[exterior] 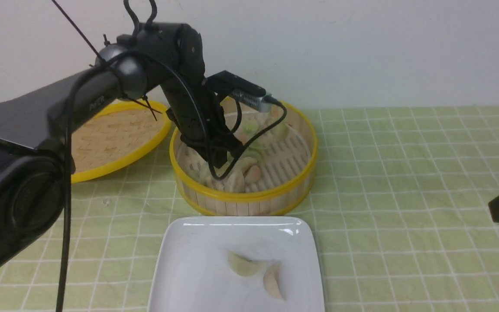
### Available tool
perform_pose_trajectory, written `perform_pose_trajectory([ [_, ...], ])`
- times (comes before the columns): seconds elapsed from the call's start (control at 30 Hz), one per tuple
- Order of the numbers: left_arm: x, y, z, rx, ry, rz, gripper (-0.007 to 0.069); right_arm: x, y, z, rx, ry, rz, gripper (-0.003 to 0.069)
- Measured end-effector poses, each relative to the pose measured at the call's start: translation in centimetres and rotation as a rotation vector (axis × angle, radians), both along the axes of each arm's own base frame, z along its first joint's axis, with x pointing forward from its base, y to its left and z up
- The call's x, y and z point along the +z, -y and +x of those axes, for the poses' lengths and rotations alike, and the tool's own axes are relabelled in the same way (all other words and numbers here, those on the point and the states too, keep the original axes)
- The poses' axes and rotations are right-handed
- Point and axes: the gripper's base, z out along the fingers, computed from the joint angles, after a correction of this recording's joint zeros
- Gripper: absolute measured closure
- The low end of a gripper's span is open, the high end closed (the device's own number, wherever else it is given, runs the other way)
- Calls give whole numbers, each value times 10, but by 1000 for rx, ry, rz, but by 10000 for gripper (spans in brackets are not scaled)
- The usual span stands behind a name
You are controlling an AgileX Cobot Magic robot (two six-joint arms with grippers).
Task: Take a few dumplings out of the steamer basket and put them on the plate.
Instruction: Use the left arm to grab a dumpling from the steamer, then use the left arm to put the dumpling into the plate
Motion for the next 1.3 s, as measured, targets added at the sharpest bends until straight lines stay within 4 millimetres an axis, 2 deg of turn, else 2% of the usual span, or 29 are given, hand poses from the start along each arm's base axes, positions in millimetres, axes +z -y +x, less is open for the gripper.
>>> perform_pose_trajectory([
  [0.2, 33, 0, -3, 3, 45, -27, 469, 0, -1, 0, 24, 11, 3, 673],
  [0.33, 60, 0, -12, 9, 79, -79, 469, 1, -2, 0, 36, 16, 4, 673],
  [0.4, 79, -2, -24, 16, 93, -116, 470, 1, -2, 0, 38, 17, 3, 673],
  [0.43, 82, -3, -27, 16, 92, -124, 470, 1, -2, 0, 38, 17, 3, 673],
  [0.47, 92, -5, -38, 16, 90, -141, 470, 1, -2, 0, 39, 18, 3, 673],
  [0.57, 99, -9, -59, 11, 71, -142, 470, 1, -2, 0, 47, 21, -1, 673],
  [0.67, 89, -13, -94, 13, -19, -121, 470, 1, -2, 0, 57, 26, -2, 673],
  [0.7, 76, -11, -109, 9, -79, -99, 470, 1, -2, 0, 58, 26, -3, 673],
  [0.8, 50, -2, -137, -23, -187, -59, 470, 1, -2, 0, 60, 27, -3, 673],
  [0.93, 4, 11, -172, -89, -342, 30, 470, 1, -3, 0, 91, 41, -8, 673],
  [1.0, -8, 16, -176, -88, -357, 52, 470, 2, -4, 0, 110, 51, -2, 673],
  [1.17, -14, 20, -172, -44, -331, 42, 468, 3, -7, 2, 120, 57, 38, 673],
  [1.3, -15, 19, -172, -39, -327, 53, 394, 6, -8, 13, 120, 55, 59, 673],
])
